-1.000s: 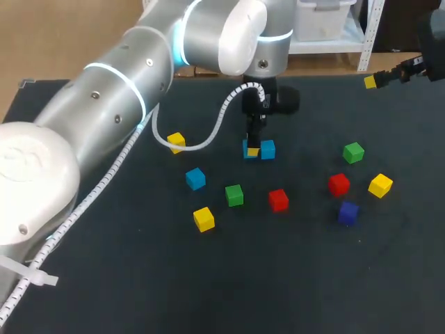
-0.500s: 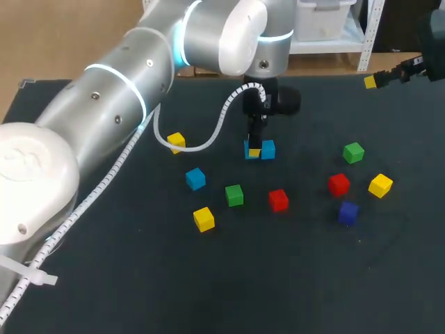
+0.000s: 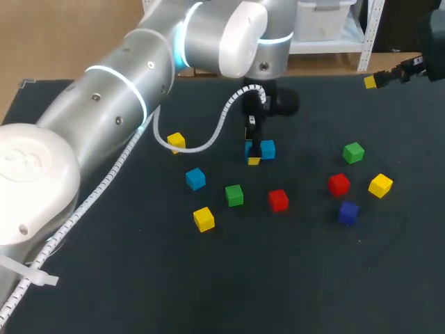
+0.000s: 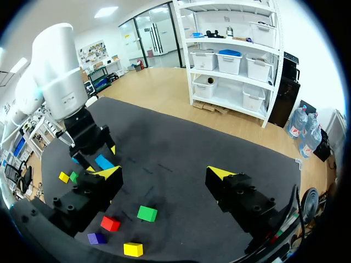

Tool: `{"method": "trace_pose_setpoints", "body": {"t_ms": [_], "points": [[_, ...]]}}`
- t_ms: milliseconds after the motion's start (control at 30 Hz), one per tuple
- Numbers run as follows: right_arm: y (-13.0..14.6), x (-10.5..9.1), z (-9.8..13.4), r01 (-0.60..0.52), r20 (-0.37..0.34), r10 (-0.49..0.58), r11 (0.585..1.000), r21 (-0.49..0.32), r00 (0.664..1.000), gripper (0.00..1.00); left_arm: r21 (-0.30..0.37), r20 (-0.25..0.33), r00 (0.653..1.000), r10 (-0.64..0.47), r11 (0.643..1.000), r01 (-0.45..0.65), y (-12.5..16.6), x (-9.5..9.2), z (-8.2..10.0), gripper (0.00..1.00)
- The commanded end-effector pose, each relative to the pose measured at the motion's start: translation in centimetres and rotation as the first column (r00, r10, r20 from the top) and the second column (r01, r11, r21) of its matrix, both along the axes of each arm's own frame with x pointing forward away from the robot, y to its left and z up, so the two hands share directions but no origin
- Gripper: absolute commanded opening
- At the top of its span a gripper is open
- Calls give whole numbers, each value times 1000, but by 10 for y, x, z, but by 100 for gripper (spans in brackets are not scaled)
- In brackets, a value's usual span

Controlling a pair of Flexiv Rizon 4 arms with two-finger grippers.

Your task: Place the blue cubes, place green cubes on the blue cubes, place the yellow cubes on the green cubes, then place the red cubes on the yellow cubes, and place purple cube on the red cubes.

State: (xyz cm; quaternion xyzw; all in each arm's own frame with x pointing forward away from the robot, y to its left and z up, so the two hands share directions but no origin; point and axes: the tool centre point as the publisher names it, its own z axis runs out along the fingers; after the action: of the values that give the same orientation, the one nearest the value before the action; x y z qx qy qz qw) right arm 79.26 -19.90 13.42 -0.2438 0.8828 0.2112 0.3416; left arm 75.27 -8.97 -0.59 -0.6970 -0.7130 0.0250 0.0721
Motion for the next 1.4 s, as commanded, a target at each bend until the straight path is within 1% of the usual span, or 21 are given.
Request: {"method": "trace_pose_setpoints", "body": {"t_ms": [33, 100, 167, 200, 233, 300, 500, 567, 600, 633, 667, 733, 800, 833, 867, 967, 1033, 1100, 1133, 1167, 1400], "points": [[0, 1, -1, -3, 1, 3, 1000, 4, 1000, 100, 13, -115, 993, 20, 1000, -18, -2, 11, -1, 100], [0, 1, -1, -3, 1, 3, 1000, 4, 1000, 100, 12, -114, 993, 28, 1000, -27, -1, 11, -1, 99], [0, 1, -1, -3, 1, 3, 1000, 4, 1000, 100, 11, -113, 993, 32, 999, -31, -1, 11, -1, 92], [0, 1, -1, -3, 1, 3, 1000, 4, 1000, 100, 12, -106, 994, 37, 999, -36, -1, 12, -1, 84], [0, 1, -1, -3, 1, 3, 1000, 4, 1000, 100, 12, -104, 994, 39, 999, -38, -1, 12, -1, 81], [0, 1, -1, -3, 1, 3, 1000, 4, 1000, 100, 10, -107, 993, 42, 999, -42, -1, 12, -1, 78], [0, 1, -1, -3, 1, 3, 1000, 4, 1000, 100, 8, -104, 993, 55, 998, -54, -2, 14, -2, 62], [0, 1, -1, -3, 1, 3, 1000, 4, 1000, 100, 6, -105, 993, 53, 999, -53, -2, 14, -2, 61], [0, 1, -1, -3, 1, 3, 1000, 4, 1000, 100, 6, -106, 993, 53, 999, -52, -2, 14, -2, 64], [0, 1, -1, -3, 1, 3, 1000, 4, 1000, 100, 5, -105, 993, 55, 998, -55, -2, 14, -2, 64], [0, 1, -1, -3, 1, 3, 1000, 4, 1000, 100, 5, -105, 993, 57, 998, -56, -2, 14, -2, 62], [0, 1, -1, -3, 1, 3, 1000, 4, 1000, 100, 3, -103, 993, 64, 998, -64, -2, 15, -2, 54], [0, 1, -1, -3, 1, 3, 1000, 4, 1000, 100, 4, -101, 993, 67, 998, -67, -2, 16, -3, 53], [0, 1, -1, -3, 1, 3, 1000, 4, 1000, 100, 5, -100, 993, 68, 998, -68, -1, 16, -3, 54], [0, 1, -1, -3, 1, 3, 1000, 4, 1000, 100, 5, -100, 993, 69, 998, -69, -1, 16, -3, 57], [0, 1, -1, -3, 1, 3, 1000, 4, 1000, 100, 6, -101, 992, 71, 997, -71, -1, 16, -3, 57], [0, 1, -1, -3, 1, 3, 1000, 4, 1000, 100, 6, -102, 992, 71, 997, -71, -1, 16, -3, 66], [0, 1, -1, -3, 1, 3, 1000, 4, 1000, 100, 7, -104, 992, 72, 997, -72, -1, 16, -3, 71], [0, 1, -1, -3, 1, 3, 1000, 4, 1000, 100, 7, -107, 992, 73, 997, -73, -1, 16, -3, 82], [0, 1, -1, -3, 1, 3, 1000, 4, 1000, 100, 7, -110, 991, 74, 997, -74, -1, 16, -3, 100], [0, 1, -1, -3, 1, 3, 1000, 4, 1000, 100, -2, -115, 989, 93, 996, -94, 2, 16, -2, 100]]}}
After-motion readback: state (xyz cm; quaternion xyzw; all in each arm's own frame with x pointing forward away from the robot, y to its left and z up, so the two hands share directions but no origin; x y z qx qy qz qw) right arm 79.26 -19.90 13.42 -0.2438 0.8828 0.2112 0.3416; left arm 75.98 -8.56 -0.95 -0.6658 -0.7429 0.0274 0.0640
